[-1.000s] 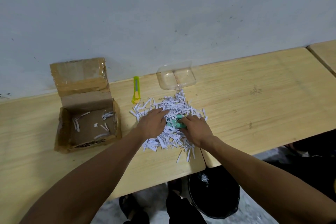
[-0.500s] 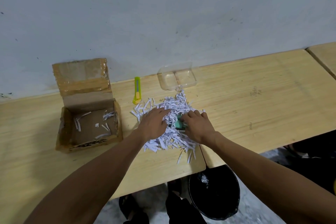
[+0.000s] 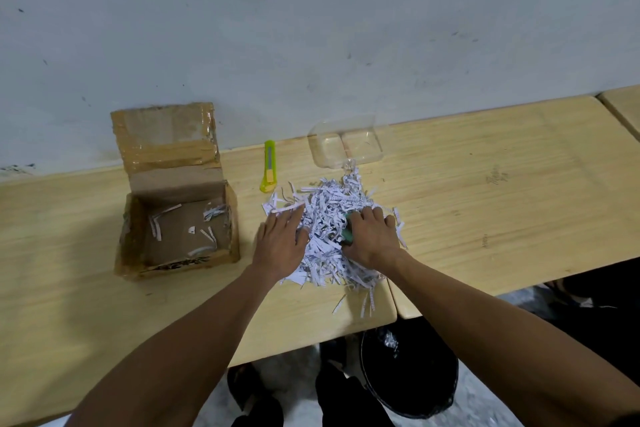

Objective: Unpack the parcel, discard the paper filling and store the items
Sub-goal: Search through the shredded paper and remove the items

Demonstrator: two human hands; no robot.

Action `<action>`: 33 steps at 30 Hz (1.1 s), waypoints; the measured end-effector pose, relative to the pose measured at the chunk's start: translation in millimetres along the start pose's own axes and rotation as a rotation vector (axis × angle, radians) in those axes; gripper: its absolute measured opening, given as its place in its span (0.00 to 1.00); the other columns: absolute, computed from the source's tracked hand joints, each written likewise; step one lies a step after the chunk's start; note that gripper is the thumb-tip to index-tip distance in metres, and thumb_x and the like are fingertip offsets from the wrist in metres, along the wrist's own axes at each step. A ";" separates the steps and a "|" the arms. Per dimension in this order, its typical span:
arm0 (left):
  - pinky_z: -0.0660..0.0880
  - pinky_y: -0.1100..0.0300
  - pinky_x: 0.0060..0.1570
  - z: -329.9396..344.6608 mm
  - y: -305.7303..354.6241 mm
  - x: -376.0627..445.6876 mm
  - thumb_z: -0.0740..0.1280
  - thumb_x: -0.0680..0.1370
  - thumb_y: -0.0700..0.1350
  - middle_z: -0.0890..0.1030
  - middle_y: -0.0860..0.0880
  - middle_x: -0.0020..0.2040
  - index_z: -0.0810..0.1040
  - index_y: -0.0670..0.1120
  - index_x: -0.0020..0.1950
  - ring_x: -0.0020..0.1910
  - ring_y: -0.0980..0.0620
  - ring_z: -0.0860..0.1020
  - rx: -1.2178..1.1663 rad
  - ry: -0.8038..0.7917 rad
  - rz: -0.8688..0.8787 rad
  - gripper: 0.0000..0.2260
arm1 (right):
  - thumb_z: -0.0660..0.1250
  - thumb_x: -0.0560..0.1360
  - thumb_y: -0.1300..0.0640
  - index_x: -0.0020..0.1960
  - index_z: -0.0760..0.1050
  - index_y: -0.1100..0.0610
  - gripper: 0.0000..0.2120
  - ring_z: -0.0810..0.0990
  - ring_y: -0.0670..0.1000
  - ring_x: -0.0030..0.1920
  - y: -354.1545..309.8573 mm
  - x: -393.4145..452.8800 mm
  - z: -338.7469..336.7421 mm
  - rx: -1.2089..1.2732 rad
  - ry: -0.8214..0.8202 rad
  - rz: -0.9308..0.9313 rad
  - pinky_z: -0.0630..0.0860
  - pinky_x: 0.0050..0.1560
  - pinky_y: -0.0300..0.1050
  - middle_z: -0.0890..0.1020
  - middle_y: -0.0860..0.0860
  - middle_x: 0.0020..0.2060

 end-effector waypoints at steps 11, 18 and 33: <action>0.49 0.46 0.75 5.6 -3.3 -6.2 0.47 0.82 0.59 0.56 0.51 0.79 0.53 0.55 0.79 0.79 0.47 0.50 -0.072 0.058 -0.034 0.25 | 0.65 0.70 0.32 0.59 0.71 0.55 0.31 0.67 0.58 0.60 18.2 -10.9 -39.2 0.114 -0.039 0.104 0.63 0.59 0.57 0.72 0.54 0.58; 0.52 0.45 0.74 3.5 -3.6 -2.6 0.48 0.83 0.59 0.57 0.50 0.79 0.53 0.54 0.79 0.79 0.46 0.51 -0.031 0.030 -0.035 0.26 | 0.74 0.67 0.45 0.50 0.79 0.55 0.17 0.66 0.55 0.58 75.3 6.3 -60.2 0.879 -0.055 0.439 0.70 0.56 0.51 0.67 0.52 0.57; 0.60 0.42 0.71 -1.4 -2.1 3.3 0.52 0.81 0.58 0.62 0.48 0.78 0.60 0.52 0.78 0.78 0.42 0.55 -0.045 0.023 -0.035 0.26 | 0.69 0.74 0.68 0.50 0.72 0.59 0.09 0.81 0.54 0.33 56.1 16.3 -36.3 1.352 -0.323 0.160 0.71 0.34 0.46 0.80 0.62 0.47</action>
Point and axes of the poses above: each hand's wrist, its own x-axis towards the middle knuckle, its own z-axis out of the palm, y = z × x, the point moved 6 cm from there along x, towards the middle knuckle
